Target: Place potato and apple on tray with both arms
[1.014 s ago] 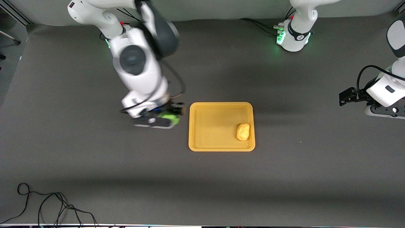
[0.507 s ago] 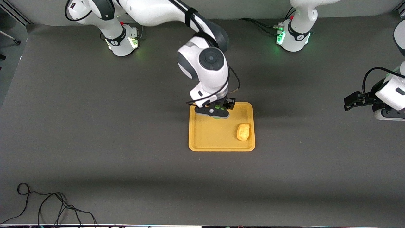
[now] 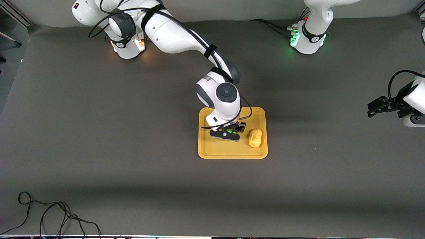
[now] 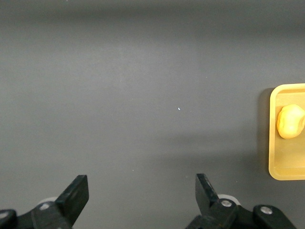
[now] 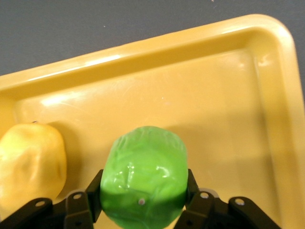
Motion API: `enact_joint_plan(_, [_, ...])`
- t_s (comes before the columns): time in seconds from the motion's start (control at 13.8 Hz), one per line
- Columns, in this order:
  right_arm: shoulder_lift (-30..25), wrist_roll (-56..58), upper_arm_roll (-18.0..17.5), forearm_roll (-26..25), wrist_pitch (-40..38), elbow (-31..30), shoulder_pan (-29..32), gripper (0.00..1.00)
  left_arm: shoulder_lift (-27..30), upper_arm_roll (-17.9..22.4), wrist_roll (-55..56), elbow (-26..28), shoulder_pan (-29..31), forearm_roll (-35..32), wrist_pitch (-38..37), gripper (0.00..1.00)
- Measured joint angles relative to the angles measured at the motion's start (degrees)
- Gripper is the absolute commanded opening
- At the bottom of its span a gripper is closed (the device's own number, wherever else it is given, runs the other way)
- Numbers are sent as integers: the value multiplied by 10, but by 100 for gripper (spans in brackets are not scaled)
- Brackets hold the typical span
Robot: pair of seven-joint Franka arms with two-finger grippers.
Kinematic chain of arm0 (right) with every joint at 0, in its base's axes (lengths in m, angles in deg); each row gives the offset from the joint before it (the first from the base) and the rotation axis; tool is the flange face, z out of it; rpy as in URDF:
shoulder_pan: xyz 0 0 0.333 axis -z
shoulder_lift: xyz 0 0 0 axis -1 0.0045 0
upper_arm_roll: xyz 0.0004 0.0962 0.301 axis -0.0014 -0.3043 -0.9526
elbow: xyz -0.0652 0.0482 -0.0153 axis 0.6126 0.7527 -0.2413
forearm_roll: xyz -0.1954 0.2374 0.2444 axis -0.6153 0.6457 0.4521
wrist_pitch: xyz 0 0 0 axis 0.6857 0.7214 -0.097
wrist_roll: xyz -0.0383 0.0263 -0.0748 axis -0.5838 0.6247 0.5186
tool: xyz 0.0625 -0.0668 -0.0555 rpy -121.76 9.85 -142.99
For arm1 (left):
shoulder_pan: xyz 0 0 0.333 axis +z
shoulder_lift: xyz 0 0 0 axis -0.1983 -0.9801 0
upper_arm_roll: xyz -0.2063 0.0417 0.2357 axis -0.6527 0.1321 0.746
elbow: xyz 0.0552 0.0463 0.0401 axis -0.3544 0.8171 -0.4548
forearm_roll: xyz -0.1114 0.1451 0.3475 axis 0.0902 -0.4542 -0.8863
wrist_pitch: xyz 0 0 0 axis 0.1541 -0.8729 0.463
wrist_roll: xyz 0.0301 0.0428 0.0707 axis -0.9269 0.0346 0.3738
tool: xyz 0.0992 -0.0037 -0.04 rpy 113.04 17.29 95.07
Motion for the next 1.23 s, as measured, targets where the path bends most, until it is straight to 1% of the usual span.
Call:
enact_joint_plan(0.07, [5,0,0,0,9,-1,1,45,0,15,0,-2,-17,0,-1,100])
enact_joint_plan(0.14, [8,0,0,0,20,-3,2,60,0,29,-4,-5,-31,0,-3,100])
enact_joint_plan(0.22, [11,-1,0,0,33,-6,2,100,0,47,-15,-10,-48,0,-11,100])
enact_joint_plan(0.36, [14,-2,0,0,48,-16,2,100,0,88,-32,-25,-85,1,-33,100])
enact_joint_plan(0.43, [14,-2,0,0,51,-17,2,100,0,98,-35,-32,-95,1,-39,100])
enact_joint_plan(0.58, [8,-2,0,0,50,-13,2,100,0,103,-37,-37,-100,1,-44,100])
enact_joint_plan(0.65, [-3,-3,1,0,30,-9,2,100,-1,103,-37,-37,-100,1,-45,100])
enact_joint_plan(0.8, [-42,-3,5,0,-38,1,3,100,-3,105,-37,-37,-100,1,-46,100])
enact_joint_plan(1.01, [-131,-3,12,0,-148,7,11,100,-6,106,-38,-37,-99,1,-48,100])
enact_joint_plan(1.23, [-218,9,51,0,-253,6,16,100,-7,107,-38,-38,-99,1,-50,100])
